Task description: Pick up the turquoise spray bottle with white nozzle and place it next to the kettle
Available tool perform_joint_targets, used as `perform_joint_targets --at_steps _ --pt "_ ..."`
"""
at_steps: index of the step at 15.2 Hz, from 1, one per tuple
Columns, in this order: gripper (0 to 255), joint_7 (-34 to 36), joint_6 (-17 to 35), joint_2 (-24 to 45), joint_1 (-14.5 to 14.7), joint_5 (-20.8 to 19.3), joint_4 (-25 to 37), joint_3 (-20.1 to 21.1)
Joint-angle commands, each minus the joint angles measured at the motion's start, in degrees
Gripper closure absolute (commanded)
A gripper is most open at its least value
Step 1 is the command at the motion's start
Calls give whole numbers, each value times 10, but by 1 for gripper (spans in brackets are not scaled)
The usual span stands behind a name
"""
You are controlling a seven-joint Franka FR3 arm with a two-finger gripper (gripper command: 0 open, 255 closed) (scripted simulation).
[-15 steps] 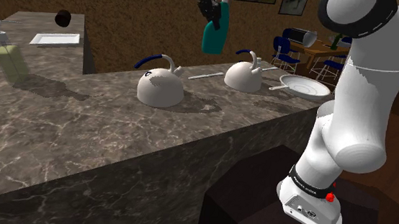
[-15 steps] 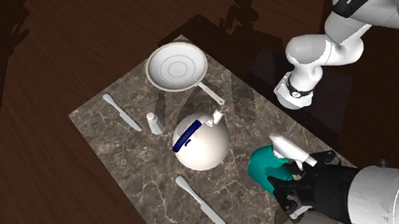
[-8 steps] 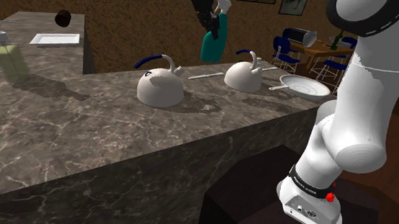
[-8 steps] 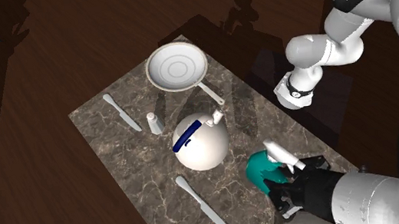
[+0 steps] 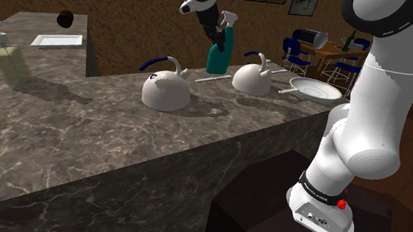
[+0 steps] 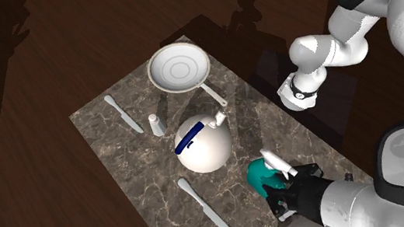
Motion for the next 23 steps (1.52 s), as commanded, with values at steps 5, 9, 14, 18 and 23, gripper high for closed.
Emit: perform_joint_targets --at_steps 5,9,14,18,23 --pt "255 19 41 -4 0 0 -48 0" --pt "255 30 68 -3 -1 0 -77 0" --pt "255 43 102 0 -3 0 -110 -1" --pt "255 47 112 2 -3 0 -119 -1" --pt "255 47 112 2 -3 0 -119 -1"
